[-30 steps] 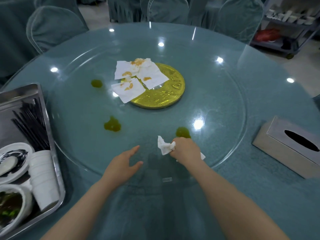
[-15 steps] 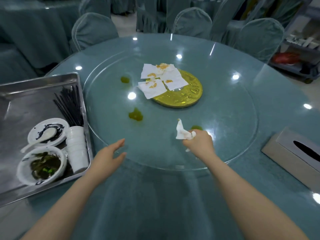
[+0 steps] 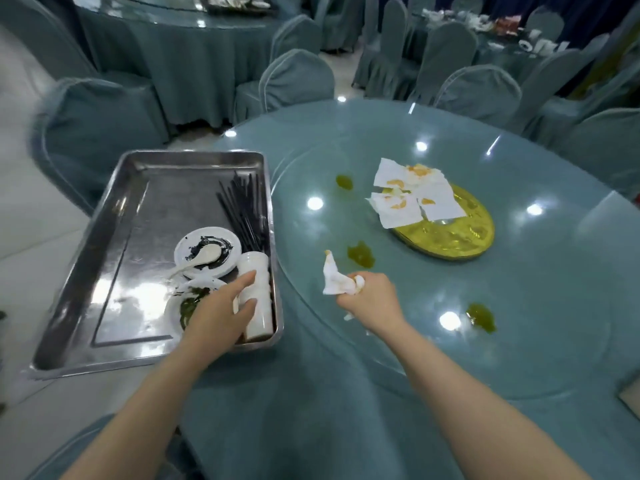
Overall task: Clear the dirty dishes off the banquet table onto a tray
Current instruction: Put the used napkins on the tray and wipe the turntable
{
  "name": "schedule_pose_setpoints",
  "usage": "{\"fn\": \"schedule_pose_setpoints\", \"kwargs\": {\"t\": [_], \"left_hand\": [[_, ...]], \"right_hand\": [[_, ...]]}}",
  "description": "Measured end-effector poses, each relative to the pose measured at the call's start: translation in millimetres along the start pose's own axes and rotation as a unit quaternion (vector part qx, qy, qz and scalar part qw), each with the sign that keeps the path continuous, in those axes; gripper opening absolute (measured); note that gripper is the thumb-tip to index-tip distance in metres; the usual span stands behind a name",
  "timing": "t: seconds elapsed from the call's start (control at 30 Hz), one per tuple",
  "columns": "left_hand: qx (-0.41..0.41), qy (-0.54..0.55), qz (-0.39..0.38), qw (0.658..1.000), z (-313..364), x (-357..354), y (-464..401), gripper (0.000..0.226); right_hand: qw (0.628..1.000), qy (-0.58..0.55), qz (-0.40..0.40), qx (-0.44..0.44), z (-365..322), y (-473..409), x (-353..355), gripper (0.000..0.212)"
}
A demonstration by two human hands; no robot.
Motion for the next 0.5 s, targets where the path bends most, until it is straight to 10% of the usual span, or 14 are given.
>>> {"fn": "schedule_pose_setpoints", "kwargs": {"t": [0.5], "left_hand": [[0.09,0.041,0.086,0.991,-101,90,-41,0.047]], "right_hand": [[0.993,-0.015,-0.065,0.097,-137,-74,-157,0.033]]}}
Point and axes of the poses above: each hand's wrist, its own y-axis away from the middle knuckle, its own x-axis out of the back of the hand, z = x × y, the point moved 1 cm from there along -y, towards the middle knuckle, and after that the axes turned 7 degrees about z, right-handed, at the moved point
